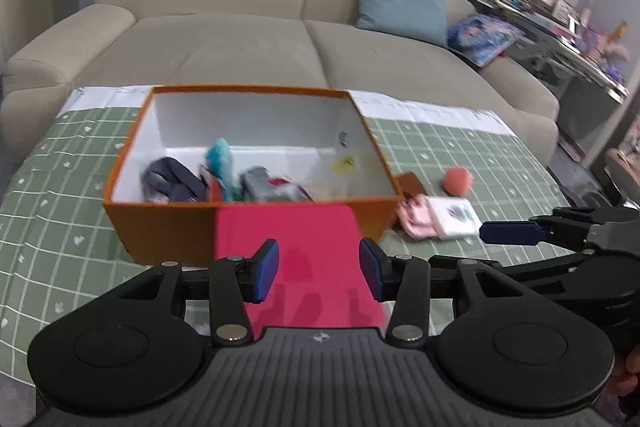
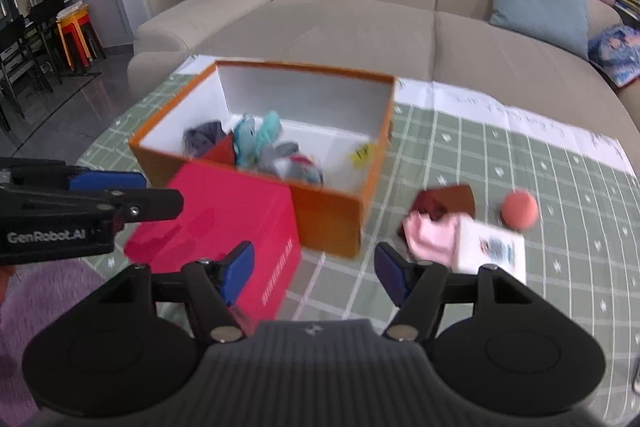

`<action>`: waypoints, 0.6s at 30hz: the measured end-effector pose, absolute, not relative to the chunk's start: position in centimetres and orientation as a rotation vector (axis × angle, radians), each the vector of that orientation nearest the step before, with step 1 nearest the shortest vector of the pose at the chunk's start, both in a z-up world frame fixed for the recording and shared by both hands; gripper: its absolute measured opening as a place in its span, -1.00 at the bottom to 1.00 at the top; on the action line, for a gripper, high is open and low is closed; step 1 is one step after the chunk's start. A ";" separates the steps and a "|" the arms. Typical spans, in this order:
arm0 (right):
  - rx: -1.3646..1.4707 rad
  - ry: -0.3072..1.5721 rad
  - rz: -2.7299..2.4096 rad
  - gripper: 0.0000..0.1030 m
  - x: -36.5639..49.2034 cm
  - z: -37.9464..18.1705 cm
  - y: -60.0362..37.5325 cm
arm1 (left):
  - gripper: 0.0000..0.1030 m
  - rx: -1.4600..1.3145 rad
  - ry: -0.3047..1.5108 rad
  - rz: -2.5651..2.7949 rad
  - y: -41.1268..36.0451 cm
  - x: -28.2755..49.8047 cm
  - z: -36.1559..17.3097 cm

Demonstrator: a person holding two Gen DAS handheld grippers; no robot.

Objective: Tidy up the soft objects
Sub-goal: 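Move both open tools back toward the pink sock and white card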

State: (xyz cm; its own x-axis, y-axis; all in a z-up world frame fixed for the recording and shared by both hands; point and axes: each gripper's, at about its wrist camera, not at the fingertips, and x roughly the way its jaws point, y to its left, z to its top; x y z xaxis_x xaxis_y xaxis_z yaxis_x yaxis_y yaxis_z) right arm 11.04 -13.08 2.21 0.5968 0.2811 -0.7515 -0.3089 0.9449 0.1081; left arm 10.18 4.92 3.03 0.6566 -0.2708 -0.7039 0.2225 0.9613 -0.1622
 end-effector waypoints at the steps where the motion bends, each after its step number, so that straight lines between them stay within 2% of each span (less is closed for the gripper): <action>1: -0.031 0.875 0.336 0.30 10.5 2.0 -13.6 | 0.02 -0.058 0.812 -0.294 4.5 9.6 2.9; 18: 0.040 0.994 0.151 0.34 7.8 -2.2 -22.5 | 0.03 0.134 0.878 -0.507 -5.3 7.5 1.1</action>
